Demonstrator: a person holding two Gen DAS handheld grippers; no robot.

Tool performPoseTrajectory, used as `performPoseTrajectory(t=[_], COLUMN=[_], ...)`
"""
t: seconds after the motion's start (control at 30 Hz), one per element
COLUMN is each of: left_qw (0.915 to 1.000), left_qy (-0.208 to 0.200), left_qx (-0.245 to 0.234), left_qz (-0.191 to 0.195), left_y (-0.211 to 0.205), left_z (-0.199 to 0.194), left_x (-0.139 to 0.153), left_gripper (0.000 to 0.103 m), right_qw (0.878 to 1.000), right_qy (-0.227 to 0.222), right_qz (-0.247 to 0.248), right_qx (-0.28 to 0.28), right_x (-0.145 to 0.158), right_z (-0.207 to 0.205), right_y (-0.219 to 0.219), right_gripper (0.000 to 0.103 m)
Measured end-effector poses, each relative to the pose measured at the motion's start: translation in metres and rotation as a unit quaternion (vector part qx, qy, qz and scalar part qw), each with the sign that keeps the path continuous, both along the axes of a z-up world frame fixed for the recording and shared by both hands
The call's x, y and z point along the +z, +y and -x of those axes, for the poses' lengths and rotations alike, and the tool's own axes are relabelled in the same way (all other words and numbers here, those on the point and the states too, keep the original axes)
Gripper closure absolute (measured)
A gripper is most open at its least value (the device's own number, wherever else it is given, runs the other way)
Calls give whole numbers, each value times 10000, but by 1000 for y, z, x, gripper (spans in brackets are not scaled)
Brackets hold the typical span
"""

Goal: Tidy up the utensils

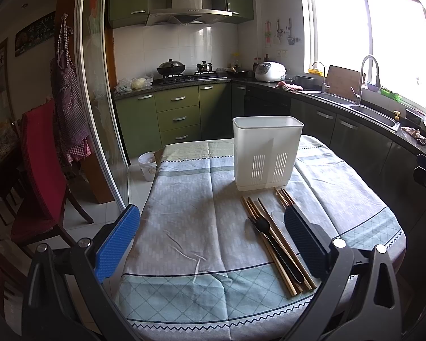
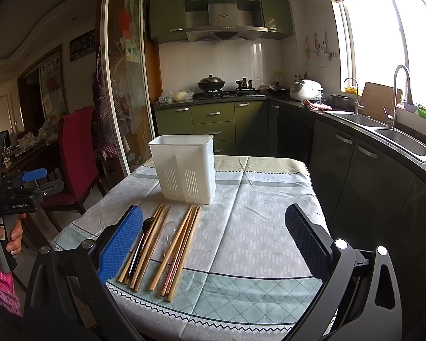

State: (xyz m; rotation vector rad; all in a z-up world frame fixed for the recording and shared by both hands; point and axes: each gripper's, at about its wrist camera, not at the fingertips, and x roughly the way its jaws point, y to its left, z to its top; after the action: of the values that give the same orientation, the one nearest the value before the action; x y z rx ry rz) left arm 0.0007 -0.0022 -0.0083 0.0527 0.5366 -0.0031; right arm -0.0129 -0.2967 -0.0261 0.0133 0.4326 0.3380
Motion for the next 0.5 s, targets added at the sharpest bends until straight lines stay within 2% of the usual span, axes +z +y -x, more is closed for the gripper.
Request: performPoseTrajectory(t=[0.33, 0.5], left_qw=[10000, 9995], left_qy=[31, 309], left_qx=[6, -59], left_qz=[5, 71], left_y=[1, 2], left_z=[0, -15], left_x=[-5, -15], left_gripper=[6, 6], right_qw=[10000, 9999], right_qy=[52, 162], right_qz=[1, 11], right_qx=[2, -22], right_x=[-4, -7], right_z=[-2, -7], right_y=[3, 0], right_gripper=[4, 4])
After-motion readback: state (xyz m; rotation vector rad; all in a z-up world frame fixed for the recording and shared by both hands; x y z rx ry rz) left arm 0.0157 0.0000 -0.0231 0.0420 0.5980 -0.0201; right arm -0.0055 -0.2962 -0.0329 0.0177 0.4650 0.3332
